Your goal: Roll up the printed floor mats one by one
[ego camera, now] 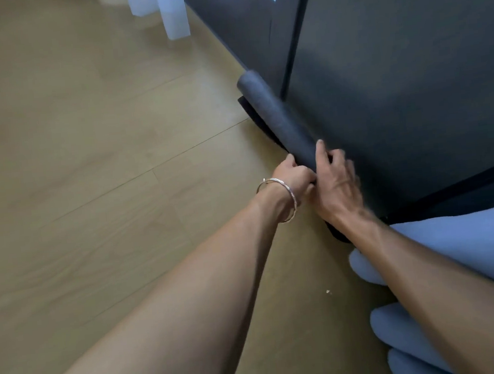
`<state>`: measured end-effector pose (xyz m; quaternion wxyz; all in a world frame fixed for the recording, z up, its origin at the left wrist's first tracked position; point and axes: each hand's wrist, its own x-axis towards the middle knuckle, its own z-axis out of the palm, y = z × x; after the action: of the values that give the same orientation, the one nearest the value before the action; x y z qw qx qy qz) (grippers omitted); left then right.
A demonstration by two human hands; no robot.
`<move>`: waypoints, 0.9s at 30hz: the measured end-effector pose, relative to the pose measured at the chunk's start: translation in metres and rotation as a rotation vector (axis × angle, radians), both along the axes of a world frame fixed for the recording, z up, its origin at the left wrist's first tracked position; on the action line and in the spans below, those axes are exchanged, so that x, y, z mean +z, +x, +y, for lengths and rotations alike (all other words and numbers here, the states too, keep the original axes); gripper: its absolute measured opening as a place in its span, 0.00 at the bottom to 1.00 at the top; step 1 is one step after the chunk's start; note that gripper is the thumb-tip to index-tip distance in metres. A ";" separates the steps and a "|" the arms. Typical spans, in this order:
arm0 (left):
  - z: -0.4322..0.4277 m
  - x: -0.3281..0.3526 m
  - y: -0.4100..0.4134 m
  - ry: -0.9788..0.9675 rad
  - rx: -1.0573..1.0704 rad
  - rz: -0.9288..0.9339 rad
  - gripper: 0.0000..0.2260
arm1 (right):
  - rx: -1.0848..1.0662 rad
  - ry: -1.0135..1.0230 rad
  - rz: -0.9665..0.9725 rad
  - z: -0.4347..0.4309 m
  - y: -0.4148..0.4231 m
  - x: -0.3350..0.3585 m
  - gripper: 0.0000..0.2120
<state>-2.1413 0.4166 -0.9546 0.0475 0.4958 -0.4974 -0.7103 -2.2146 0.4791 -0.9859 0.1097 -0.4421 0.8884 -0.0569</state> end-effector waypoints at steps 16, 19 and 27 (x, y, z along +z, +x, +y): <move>0.008 -0.008 0.027 -0.307 -0.622 -0.450 0.09 | 0.060 0.313 0.276 -0.011 -0.021 -0.033 0.28; 0.001 -0.007 0.038 -0.376 -0.619 -0.497 0.15 | 0.035 0.360 0.272 -0.017 -0.022 -0.028 0.29; -0.017 -0.011 0.081 -0.525 -0.667 -0.617 0.23 | 0.042 0.273 0.056 -0.022 0.008 0.005 0.27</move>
<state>-2.0608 0.3995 -0.9655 -0.2074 0.4680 -0.7804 -0.3590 -2.2068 0.4569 -0.9804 0.1452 -0.4431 0.8811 0.0791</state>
